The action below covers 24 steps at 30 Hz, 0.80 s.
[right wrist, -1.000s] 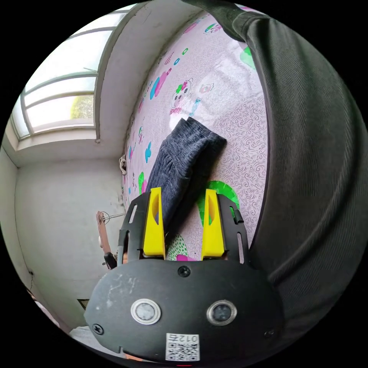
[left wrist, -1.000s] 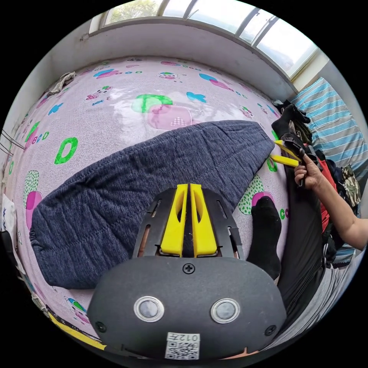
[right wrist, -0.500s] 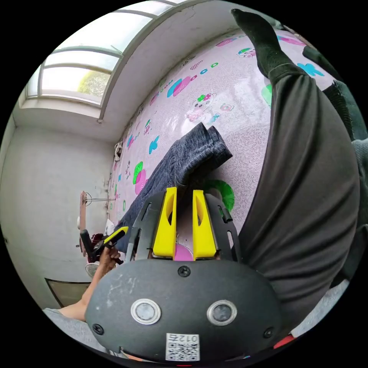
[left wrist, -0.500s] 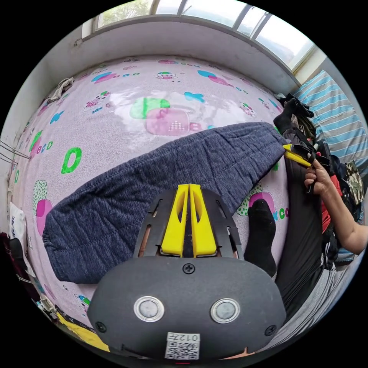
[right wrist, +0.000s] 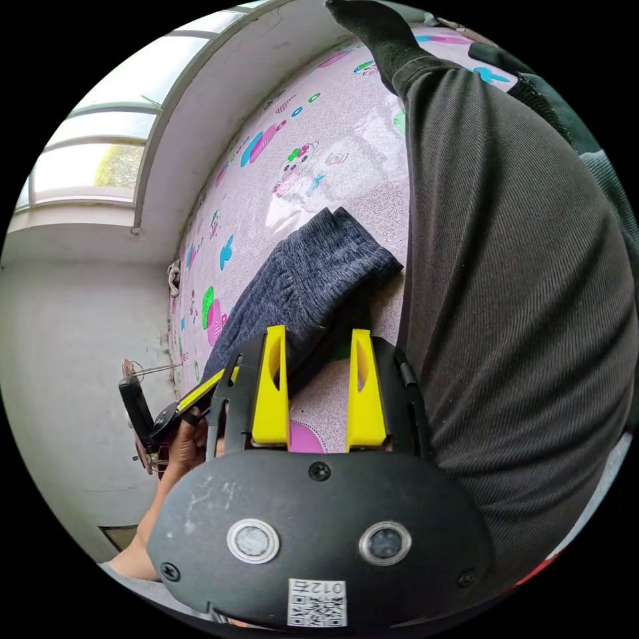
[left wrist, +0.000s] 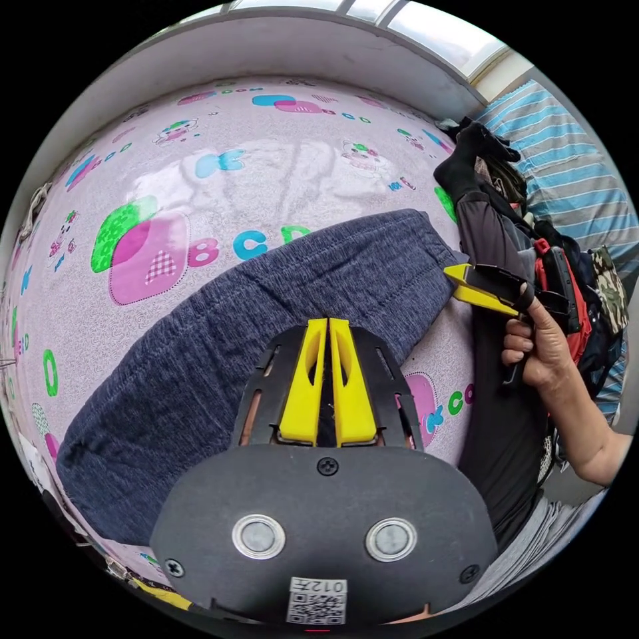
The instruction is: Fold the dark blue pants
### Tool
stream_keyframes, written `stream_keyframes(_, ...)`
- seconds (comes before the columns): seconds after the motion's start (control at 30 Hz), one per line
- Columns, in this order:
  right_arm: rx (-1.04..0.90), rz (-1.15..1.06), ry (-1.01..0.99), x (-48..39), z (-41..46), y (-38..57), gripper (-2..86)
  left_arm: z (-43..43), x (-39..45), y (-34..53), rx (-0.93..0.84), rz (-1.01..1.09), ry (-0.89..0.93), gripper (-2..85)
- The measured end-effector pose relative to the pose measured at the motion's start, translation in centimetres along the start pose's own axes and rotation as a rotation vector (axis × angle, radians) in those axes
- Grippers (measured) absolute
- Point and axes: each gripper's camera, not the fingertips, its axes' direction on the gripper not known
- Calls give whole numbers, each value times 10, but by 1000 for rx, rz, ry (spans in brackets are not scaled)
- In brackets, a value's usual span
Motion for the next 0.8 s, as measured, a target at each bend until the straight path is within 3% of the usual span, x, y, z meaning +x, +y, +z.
stream_keyframes(0.2, 42, 55, -34, -22, 4, -11, 90, -1, -24, 5, 38, -55, 67, 6)
stream_keyframes(0.3, 115, 13, -165, -46, -11, -2, 73, -4, -30, 0, 29, -60, 75, 6)
stream_keyframes(0.43, 182, -144, -219, -109, -28, 22, 67, -8, -34, -3, 27, -68, 78, 6)
stream_keyframes(0.7, 230, -489, -115, -261, -36, 62, 66, -71, -74, 37, 206, -187, 144, 6)
stream_keyframes(0.8, 248, -628, -72, -322, -26, 93, 67, -66, -97, 52, 199, -239, 219, 6)
